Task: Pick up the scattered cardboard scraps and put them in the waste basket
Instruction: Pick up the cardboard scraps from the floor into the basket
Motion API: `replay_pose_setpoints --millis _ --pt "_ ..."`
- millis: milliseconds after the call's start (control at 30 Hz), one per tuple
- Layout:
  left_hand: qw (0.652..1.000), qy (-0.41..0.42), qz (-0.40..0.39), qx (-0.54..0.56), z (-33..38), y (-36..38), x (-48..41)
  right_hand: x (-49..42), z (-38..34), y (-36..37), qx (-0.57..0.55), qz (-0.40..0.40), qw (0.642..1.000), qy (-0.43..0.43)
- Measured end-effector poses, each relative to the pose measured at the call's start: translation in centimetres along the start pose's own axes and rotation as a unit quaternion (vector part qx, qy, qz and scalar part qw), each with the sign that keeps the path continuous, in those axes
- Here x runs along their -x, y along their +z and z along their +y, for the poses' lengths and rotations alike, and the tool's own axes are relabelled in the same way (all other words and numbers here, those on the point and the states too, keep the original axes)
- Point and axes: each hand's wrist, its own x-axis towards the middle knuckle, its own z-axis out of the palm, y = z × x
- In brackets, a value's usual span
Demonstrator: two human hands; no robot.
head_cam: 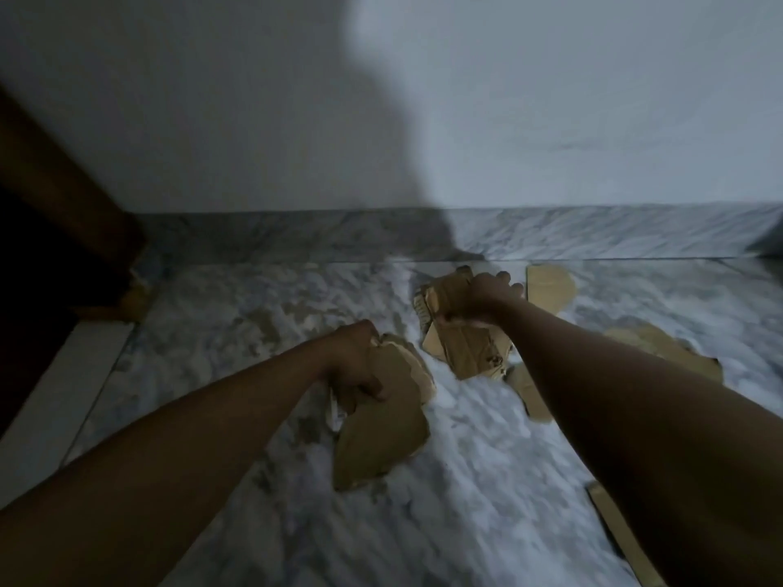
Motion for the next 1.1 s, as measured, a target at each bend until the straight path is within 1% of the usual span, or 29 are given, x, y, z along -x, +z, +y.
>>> replay_pose_setpoints --millis 67,167,267,333,500,567,667,733,800,900,1000,1033,1100 --pt "0.999 -0.007 -0.021 -0.039 0.7 -0.7 -0.6 -1.9 -0.2 0.2 -0.040 -0.015 0.999 0.018" --pt "0.995 -0.023 -0.052 -0.077 1.7 -1.2 -1.0 -2.9 -0.5 0.5 -0.073 -0.039 0.996 0.031" --pt "0.995 -0.031 -0.057 -0.081 1.8 -1.3 -1.0 -2.4 -0.3 0.5 -0.123 -0.037 0.992 0.013" --pt "0.996 -0.041 -0.055 -0.065 2.1 -1.2 -0.4 -1.9 -0.3 0.2 -0.161 -0.032 0.986 0.019" --pt "0.998 -0.040 -0.035 -0.028 2.6 -1.1 0.5 -1.5 -0.9 -0.8 -0.139 -0.052 0.989 -0.005" --pt "0.998 -0.045 -0.031 -0.014 2.2 -1.0 0.7 -0.9 -1.0 -1.5 -0.130 -0.052 0.990 0.008" --pt "0.997 -0.054 -0.030 0.040 1.6 -0.5 1.3 -0.3 -0.4 -2.3 -0.150 -0.069 0.986 0.031" --pt "0.998 -0.047 -0.023 0.040 0.5 0.1 0.6 0.2 0.0 -2.5 -0.160 -0.083 0.983 0.041" --pt "0.997 -0.047 -0.014 0.056 0.3 0.1 0.8 0.1 -0.6 -2.2 -0.176 -0.080 0.980 0.051" --pt "0.998 -0.054 -0.010 0.029 1.2 -0.5 1.5 0.2 -1.9 -1.9 -0.150 -0.095 0.980 0.086" --pt "0.998 -0.063 -0.011 0.007 1.5 -0.5 1.2 0.6 -2.5 -1.6 -0.169 -0.055 0.976 0.125" --pt "0.998 -0.066 -0.012 0.005 1.6 -0.5 1.1 1.0 -2.6 -1.4 -0.181 -0.042 0.975 0.119" --pt "0.998 -0.067 -0.011 -0.018 1.9 -0.4 0.8 1.5 -2.3 -0.8 -0.194 -0.045 0.975 0.093"
